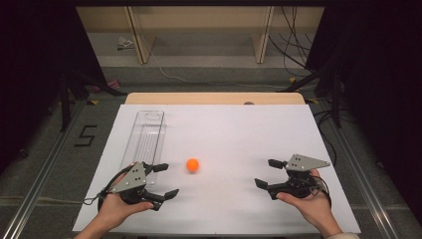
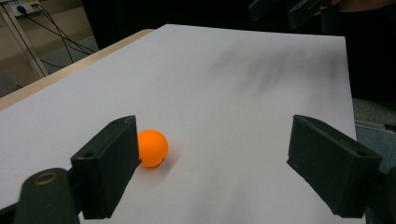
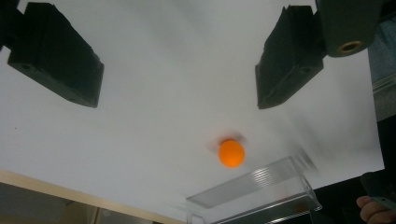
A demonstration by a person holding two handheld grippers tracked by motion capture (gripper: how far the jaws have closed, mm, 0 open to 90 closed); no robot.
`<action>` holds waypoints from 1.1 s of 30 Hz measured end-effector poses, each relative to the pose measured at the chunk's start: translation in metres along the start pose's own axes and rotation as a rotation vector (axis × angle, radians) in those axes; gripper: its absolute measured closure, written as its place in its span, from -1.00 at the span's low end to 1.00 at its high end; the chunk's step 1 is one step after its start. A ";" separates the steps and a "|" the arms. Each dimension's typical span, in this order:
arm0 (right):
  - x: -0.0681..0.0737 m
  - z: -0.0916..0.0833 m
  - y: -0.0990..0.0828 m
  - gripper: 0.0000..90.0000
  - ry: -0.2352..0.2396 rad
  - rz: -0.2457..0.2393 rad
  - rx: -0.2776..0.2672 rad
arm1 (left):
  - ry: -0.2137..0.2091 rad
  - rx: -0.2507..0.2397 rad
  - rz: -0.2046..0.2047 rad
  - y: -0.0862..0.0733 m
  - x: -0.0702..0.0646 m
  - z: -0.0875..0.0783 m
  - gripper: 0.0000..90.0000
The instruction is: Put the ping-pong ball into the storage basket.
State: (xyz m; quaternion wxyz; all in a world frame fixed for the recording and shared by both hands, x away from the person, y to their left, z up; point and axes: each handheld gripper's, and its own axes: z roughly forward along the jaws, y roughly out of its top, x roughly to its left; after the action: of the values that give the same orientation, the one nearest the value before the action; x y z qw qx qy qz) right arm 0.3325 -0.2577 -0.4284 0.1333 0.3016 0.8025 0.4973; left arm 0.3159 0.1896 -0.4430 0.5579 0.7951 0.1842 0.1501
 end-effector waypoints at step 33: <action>0.008 0.019 0.012 -0.64 0.032 -0.039 -0.014 | -0.015 0.008 0.015 0.001 -0.002 0.000 -0.64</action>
State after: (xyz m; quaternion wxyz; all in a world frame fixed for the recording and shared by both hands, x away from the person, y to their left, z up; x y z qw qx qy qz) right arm 0.3402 -0.2349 -0.4259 0.1321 0.2770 0.8067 0.5050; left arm 0.3140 0.1882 -0.4426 0.5549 0.7998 0.1748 0.1477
